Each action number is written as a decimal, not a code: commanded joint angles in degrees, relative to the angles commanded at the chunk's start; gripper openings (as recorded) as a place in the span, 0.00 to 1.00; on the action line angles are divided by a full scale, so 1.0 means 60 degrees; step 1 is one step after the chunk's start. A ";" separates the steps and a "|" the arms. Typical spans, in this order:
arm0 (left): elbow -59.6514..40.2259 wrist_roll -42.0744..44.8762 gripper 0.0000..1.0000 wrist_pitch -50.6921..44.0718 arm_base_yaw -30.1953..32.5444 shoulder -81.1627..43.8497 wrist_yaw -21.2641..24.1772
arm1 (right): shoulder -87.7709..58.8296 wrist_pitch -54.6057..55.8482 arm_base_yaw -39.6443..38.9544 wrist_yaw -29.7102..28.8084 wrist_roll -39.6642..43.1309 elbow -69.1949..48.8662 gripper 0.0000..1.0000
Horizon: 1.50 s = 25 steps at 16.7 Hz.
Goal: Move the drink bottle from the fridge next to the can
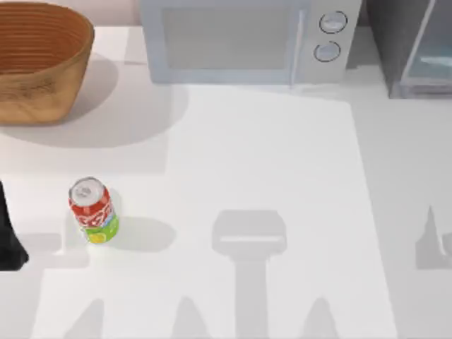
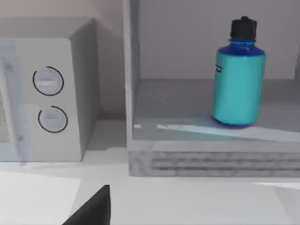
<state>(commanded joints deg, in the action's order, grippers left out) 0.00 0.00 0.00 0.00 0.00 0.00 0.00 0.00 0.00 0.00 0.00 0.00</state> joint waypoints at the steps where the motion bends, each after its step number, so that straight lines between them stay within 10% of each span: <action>1: 0.0000 0.0000 1.00 0.0000 0.0000 0.0000 0.0000 | 0.0000 0.0000 0.0000 0.0000 0.0000 0.0000 1.00; 9: 0.0000 0.0000 1.00 0.0000 0.0000 0.0000 0.0000 | -0.2803 0.2073 0.0411 0.0288 -0.0022 -0.1750 1.00; 25: 0.0000 0.0000 1.00 0.0000 0.0000 0.0000 0.0000 | -1.9187 1.0310 0.1979 0.1688 -0.0120 -0.8613 1.00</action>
<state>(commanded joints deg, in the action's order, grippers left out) 0.00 0.00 0.00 0.00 0.00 0.00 -115.12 61.86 11.88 10.13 -0.72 -51.68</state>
